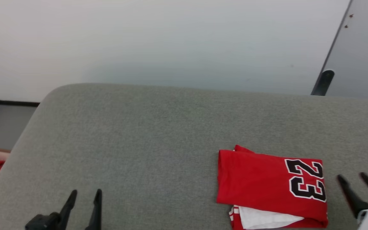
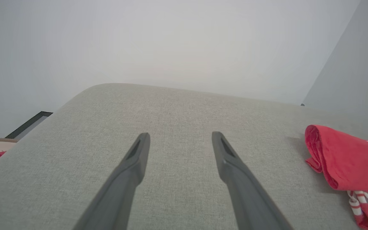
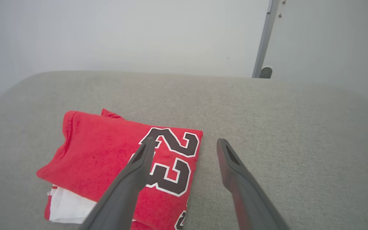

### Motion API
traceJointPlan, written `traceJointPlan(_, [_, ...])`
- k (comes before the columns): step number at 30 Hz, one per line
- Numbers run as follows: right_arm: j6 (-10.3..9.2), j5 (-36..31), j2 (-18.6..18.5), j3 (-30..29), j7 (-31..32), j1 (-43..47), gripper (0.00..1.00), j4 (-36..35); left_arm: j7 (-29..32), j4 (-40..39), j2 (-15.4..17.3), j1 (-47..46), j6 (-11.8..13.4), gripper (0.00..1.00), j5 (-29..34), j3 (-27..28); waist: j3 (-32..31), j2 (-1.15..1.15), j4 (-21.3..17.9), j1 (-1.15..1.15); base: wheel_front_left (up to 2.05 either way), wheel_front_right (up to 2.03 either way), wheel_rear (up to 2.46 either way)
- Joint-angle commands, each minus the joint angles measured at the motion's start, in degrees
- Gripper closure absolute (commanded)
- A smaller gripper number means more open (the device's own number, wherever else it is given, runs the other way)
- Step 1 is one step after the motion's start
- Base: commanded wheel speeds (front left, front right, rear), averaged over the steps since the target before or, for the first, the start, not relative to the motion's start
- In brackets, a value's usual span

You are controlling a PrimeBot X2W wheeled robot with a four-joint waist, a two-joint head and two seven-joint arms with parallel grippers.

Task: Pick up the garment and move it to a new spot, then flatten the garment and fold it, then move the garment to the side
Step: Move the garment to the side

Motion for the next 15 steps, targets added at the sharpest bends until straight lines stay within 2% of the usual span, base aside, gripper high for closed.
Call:
traceJointPlan(1, [-0.05,0.62,-0.98,1.91,2.40,-1.63,0.00,0.84,-0.06,-0.03,-0.43,-0.98,-0.13,0.00,0.16,-0.38,0.81,0.00,1.10,0.00,0.00,0.00,0.00])
traceJointPlan(4, [-0.05,3.00,-2.37,6.35,9.27,-5.70,0.00,3.84,-0.45,0.76,-1.34,-1.54,-0.38,0.00,-0.27,-0.92,1.84,0.00,2.14,0.00,0.00,0.00,0.00])
traceJointPlan(8, [-0.05,6.78,-4.99,9.33,19.66,-12.13,0.00,8.40,-1.15,1.79,-2.60,-3.32,-0.93,0.00,-0.36,-1.59,4.97,0.00,3.57,0.00,0.00,0.00,0.00])
traceJointPlan(12, [-0.05,6.87,-7.51,9.38,28.10,-16.90,0.00,11.83,-1.99,3.38,-3.95,-5.16,-1.60,0.00,-0.23,-2.10,7.85,0.00,5.11,0.00,0.00,0.00,0.00])
traceJointPlan(15, [-0.05,6.75,-8.06,8.51,33.10,-19.10,0.00,13.20,-2.60,4.48,-4.85,-6.58,-2.14,0.00,-0.10,-2.18,9.80,0.00,5.84,0.00,0.00,0.00,0.00])
